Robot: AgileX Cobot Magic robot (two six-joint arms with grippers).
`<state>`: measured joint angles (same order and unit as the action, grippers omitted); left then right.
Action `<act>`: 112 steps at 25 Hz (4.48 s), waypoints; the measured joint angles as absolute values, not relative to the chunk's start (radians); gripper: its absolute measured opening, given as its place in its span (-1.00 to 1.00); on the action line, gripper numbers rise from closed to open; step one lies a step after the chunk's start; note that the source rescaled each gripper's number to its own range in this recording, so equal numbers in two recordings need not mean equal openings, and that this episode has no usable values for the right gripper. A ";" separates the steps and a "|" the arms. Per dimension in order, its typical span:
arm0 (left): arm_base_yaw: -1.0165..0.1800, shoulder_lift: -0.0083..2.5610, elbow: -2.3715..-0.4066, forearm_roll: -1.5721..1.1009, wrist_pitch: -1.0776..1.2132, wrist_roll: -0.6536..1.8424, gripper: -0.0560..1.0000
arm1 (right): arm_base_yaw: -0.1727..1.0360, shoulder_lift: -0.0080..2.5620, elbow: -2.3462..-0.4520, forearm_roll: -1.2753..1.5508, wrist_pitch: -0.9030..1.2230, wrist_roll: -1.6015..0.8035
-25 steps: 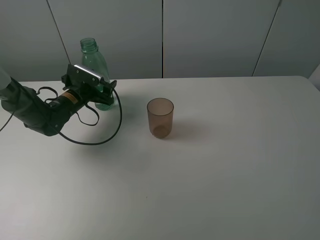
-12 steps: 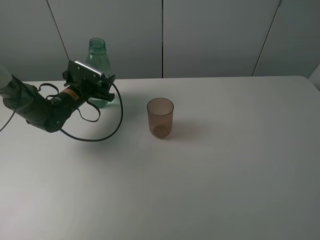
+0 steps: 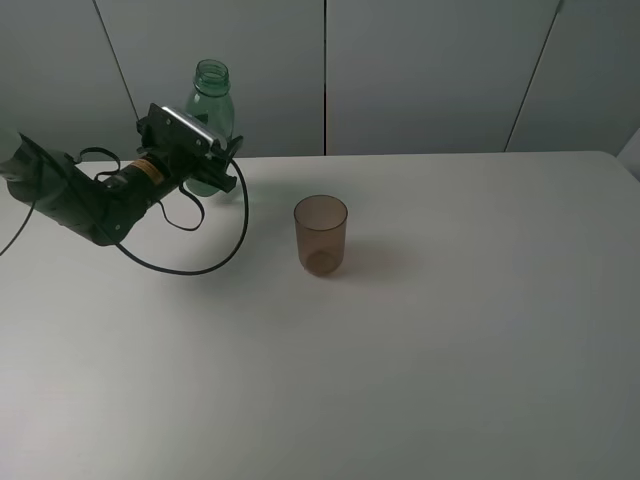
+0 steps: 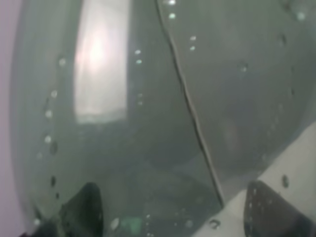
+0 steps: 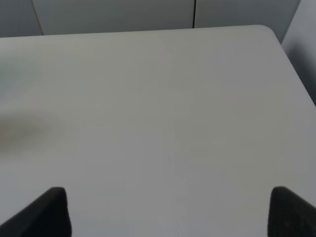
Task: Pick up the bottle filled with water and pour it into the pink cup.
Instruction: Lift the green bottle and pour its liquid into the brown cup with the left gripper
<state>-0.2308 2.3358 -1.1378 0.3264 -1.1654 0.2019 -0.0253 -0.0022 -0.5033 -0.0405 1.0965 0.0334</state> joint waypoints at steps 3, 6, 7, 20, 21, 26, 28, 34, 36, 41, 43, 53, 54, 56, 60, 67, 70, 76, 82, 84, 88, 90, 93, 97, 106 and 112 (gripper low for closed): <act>-0.231 2.322 -1.228 0.432 -1.140 0.210 -0.87 | -0.025 -0.002 -0.503 -0.041 1.096 0.033; -0.231 2.318 -1.325 0.549 -1.112 0.213 -0.87 | -0.025 -0.002 -0.503 -0.041 1.096 0.033; -0.231 2.318 -1.359 0.594 -1.098 0.213 -0.87 | -0.025 -0.002 -0.503 -0.041 1.096 0.033; -0.231 2.401 -1.643 0.976 -1.107 0.213 -0.87 | -0.025 -0.002 -0.503 -0.041 1.096 0.033; -0.231 2.421 -1.664 1.007 -1.110 0.213 -0.87 | -0.025 -0.002 -0.503 -0.041 1.096 0.033; -0.242 2.490 -1.736 1.114 -1.123 0.213 -0.87 | -0.025 -0.002 -0.503 -0.041 1.096 0.033; -0.251 2.513 -1.769 1.142 -1.128 0.217 -0.87 | -0.025 -0.002 -0.503 -0.041 1.096 0.033; -0.272 2.561 -1.841 1.188 -1.154 0.280 -0.87 | -0.025 -0.002 -0.503 -0.041 1.096 0.033; -0.274 2.568 -1.857 1.215 -1.156 0.301 -0.87 | -0.025 -0.002 -0.503 -0.041 1.096 0.033; -0.274 2.568 -1.866 1.243 -1.156 0.341 -0.87 | -0.025 -0.002 -0.503 -0.041 1.096 0.033; -0.274 2.568 -1.866 1.251 -1.156 0.366 -0.87 | -0.025 -0.002 -0.503 -0.041 1.096 0.033; -0.274 2.571 -1.866 1.291 -1.148 0.506 -0.87 | -0.025 -0.002 -0.503 -0.041 1.096 0.033; -0.274 2.577 -1.866 1.291 -1.148 0.519 -0.87 | -0.025 -0.002 -0.503 -0.041 1.096 0.033; -0.274 2.586 -1.866 1.292 -1.148 0.542 -0.87 | -0.025 -0.002 -0.503 -0.041 1.096 0.033; -0.274 2.604 -1.866 1.299 -1.144 0.571 -0.87 | -0.025 -0.002 -0.503 -0.041 1.096 0.033; -0.279 2.604 -1.869 1.297 -1.144 0.632 -0.87 | -0.025 -0.002 -0.503 -0.041 1.096 0.033; -0.278 2.604 -1.878 1.297 -1.144 0.650 -0.87 | -0.025 -0.002 -0.503 -0.041 1.096 0.033; -0.278 2.604 -1.900 1.299 -1.144 0.682 -0.87 | -0.025 -0.002 -0.503 -0.041 1.096 0.033; -0.278 2.604 -1.905 1.301 -1.144 0.691 -0.87 | -0.025 -0.002 -0.503 -0.041 1.096 0.033; -0.278 2.604 -1.905 1.303 -1.146 0.691 -0.87 | -0.025 -0.002 -0.503 -0.041 1.096 0.033; -0.278 2.604 -1.905 1.319 -1.147 0.691 -0.87 | -0.025 -0.002 -0.503 -0.041 1.096 0.033; -0.278 2.604 -1.905 1.324 -1.143 0.693 -0.87 | -0.025 -0.002 -0.503 -0.041 1.096 0.033; -0.278 2.598 -1.905 1.340 -1.141 0.698 -0.87 | -0.025 -0.002 -0.503 -0.041 1.096 0.033; -0.278 2.588 -1.905 1.351 -1.141 0.700 -0.87 | -0.025 -0.002 -0.503 -0.041 1.096 0.033; -0.278 2.586 -1.905 1.372 -1.141 0.711 -0.87 | -0.025 -0.002 -0.503 -0.041 1.096 0.033; -0.278 2.586 -1.905 1.372 -1.143 0.720 -0.87 | -0.025 -0.002 -0.503 -0.041 1.096 0.033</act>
